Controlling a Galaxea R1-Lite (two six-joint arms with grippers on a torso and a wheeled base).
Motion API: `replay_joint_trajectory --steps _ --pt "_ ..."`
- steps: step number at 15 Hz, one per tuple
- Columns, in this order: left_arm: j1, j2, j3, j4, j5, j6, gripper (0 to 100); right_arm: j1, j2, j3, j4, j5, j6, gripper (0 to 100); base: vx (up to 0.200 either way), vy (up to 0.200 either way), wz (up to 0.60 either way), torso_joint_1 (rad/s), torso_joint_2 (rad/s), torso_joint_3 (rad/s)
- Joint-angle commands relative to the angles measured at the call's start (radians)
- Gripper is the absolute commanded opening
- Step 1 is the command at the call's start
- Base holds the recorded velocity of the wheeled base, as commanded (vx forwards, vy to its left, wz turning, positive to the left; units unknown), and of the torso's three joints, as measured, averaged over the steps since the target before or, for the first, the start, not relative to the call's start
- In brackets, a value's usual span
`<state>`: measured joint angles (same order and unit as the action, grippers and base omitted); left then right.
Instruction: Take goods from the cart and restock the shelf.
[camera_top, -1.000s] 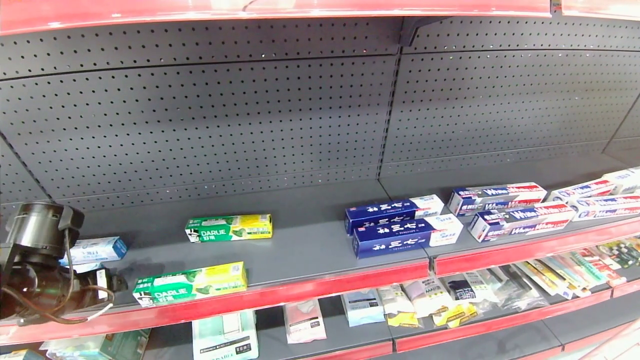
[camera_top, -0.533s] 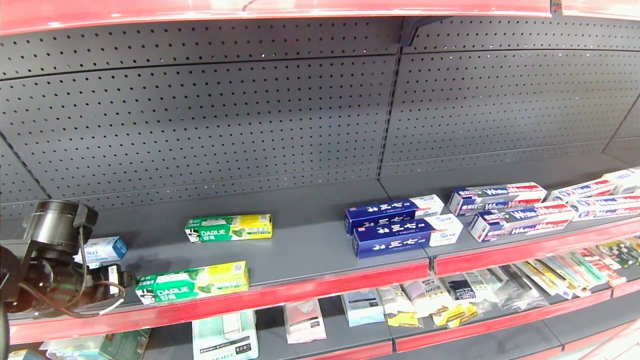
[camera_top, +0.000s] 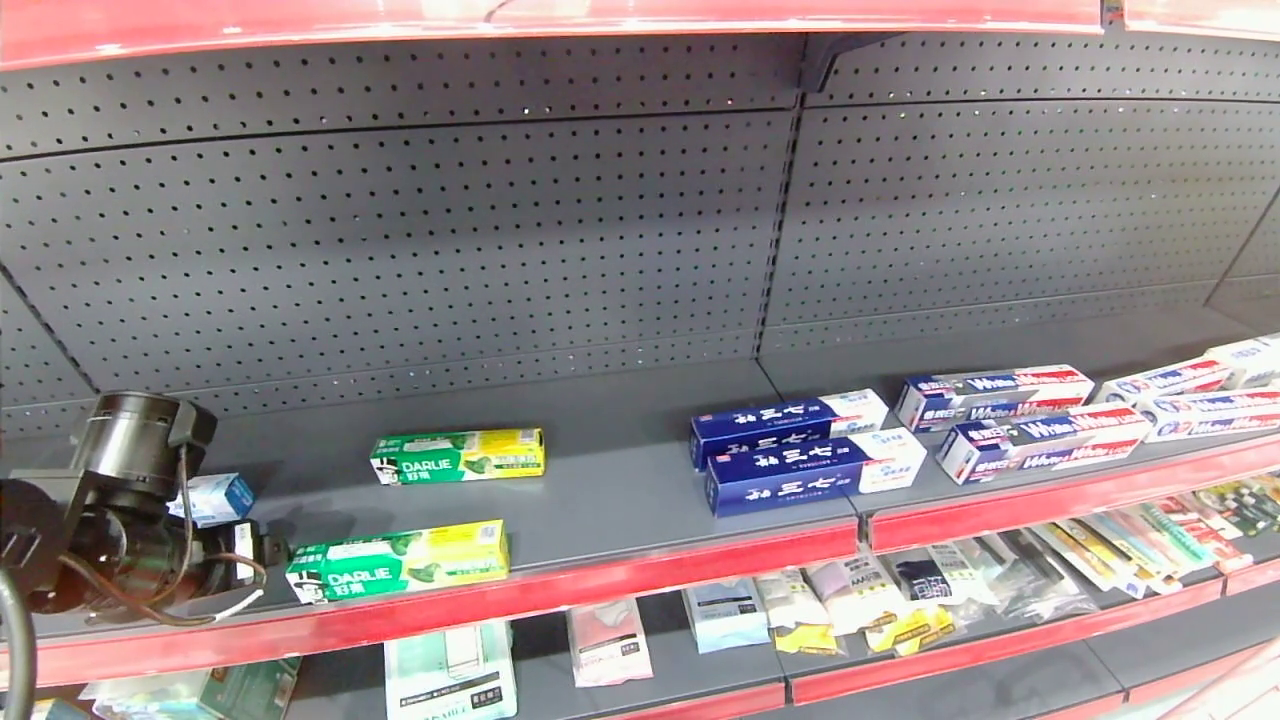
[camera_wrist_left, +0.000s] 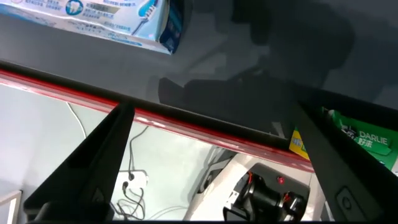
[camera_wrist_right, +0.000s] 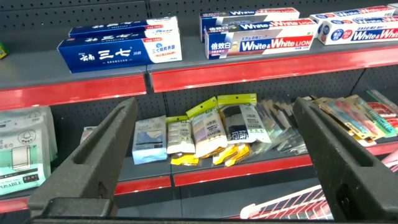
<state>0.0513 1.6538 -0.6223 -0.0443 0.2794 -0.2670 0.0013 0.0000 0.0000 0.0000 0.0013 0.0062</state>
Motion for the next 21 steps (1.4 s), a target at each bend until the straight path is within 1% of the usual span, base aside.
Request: replay_joint_trajectory --steps 1,15,21 --pt "-0.008 0.0 -0.008 0.0 0.0 0.0 100 0.0 0.002 0.0 0.0 0.0 0.0 100 0.0 0.0 0.0 0.0 0.0 0.0" --pt "-0.045 -0.003 -0.008 0.004 0.004 -0.001 100 0.0 0.002 0.0 0.0 0.0 0.0 100 0.0 0.0 0.0 0.0 0.0 0.0" --pt "-0.047 -0.005 -0.007 0.006 0.004 -0.001 100 0.0 0.002 0.0 0.0 0.0 0.0 100 0.0 0.0 0.0 0.0 0.0 0.0"
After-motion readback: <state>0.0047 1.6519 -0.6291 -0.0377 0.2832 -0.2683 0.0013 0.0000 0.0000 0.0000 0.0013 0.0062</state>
